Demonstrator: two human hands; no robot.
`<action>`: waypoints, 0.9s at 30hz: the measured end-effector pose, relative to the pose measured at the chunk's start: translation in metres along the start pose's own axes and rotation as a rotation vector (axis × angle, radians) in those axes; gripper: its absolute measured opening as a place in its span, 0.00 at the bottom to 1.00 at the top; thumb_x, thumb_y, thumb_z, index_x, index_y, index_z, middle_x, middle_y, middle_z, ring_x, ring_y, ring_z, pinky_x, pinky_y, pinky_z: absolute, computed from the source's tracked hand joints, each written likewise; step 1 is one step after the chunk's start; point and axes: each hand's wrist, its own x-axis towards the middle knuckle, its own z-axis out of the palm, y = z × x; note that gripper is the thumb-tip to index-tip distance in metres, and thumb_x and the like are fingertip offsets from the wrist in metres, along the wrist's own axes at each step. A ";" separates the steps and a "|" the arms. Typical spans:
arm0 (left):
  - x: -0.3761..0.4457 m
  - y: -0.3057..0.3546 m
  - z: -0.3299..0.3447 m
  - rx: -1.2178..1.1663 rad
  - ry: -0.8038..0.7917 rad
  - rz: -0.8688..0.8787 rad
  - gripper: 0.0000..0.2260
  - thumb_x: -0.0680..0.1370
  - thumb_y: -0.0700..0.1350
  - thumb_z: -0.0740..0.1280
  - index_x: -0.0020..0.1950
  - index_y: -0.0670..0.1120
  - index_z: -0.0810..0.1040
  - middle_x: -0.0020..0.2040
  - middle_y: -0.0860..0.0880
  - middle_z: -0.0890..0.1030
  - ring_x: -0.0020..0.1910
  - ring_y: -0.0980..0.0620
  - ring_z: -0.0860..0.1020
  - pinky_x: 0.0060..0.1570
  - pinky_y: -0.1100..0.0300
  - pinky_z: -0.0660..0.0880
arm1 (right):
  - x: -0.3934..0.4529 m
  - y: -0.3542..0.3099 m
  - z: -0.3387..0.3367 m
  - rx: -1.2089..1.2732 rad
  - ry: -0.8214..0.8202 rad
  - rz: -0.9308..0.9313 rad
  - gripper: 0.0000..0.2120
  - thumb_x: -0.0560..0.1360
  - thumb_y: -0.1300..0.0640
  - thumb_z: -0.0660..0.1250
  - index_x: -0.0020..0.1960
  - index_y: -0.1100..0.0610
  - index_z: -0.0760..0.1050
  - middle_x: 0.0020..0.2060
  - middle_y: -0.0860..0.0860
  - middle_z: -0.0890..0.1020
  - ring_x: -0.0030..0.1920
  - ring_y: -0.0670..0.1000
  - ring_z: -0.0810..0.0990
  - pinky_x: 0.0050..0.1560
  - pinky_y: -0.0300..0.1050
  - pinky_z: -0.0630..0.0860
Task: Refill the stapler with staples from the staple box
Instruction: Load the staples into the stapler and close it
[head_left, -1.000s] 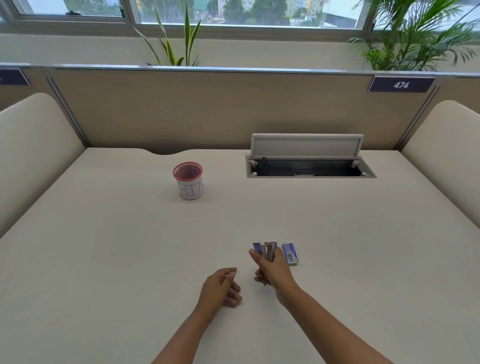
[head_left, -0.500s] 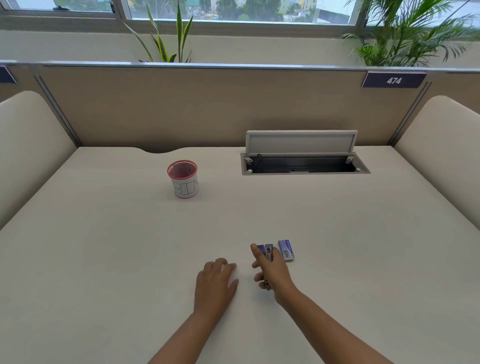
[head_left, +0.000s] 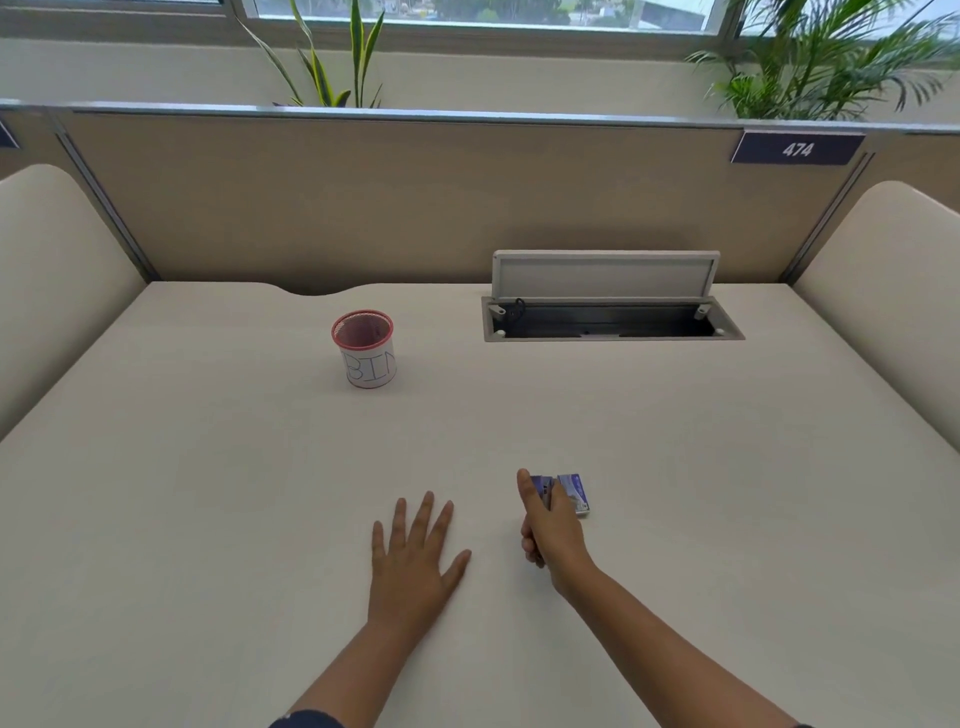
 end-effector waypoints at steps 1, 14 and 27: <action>0.000 0.000 0.000 -0.004 -0.004 0.000 0.28 0.77 0.65 0.42 0.71 0.55 0.64 0.70 0.51 0.70 0.72 0.48 0.50 0.69 0.50 0.41 | 0.000 0.000 0.000 -0.011 0.003 -0.009 0.18 0.75 0.42 0.62 0.39 0.54 0.61 0.26 0.51 0.69 0.21 0.47 0.67 0.19 0.36 0.63; -0.002 0.001 -0.001 -0.024 0.010 0.011 0.28 0.78 0.63 0.41 0.71 0.55 0.64 0.71 0.51 0.69 0.71 0.46 0.58 0.69 0.50 0.42 | 0.008 0.005 0.000 -0.083 0.051 -0.032 0.18 0.78 0.42 0.56 0.59 0.55 0.66 0.21 0.51 0.73 0.20 0.43 0.75 0.23 0.35 0.65; -0.001 0.001 -0.002 -0.012 0.014 0.009 0.27 0.77 0.63 0.41 0.71 0.55 0.63 0.71 0.51 0.69 0.71 0.46 0.58 0.69 0.50 0.41 | 0.007 0.004 -0.001 -0.013 0.022 -0.013 0.15 0.74 0.43 0.65 0.41 0.53 0.66 0.30 0.51 0.74 0.23 0.46 0.69 0.22 0.37 0.65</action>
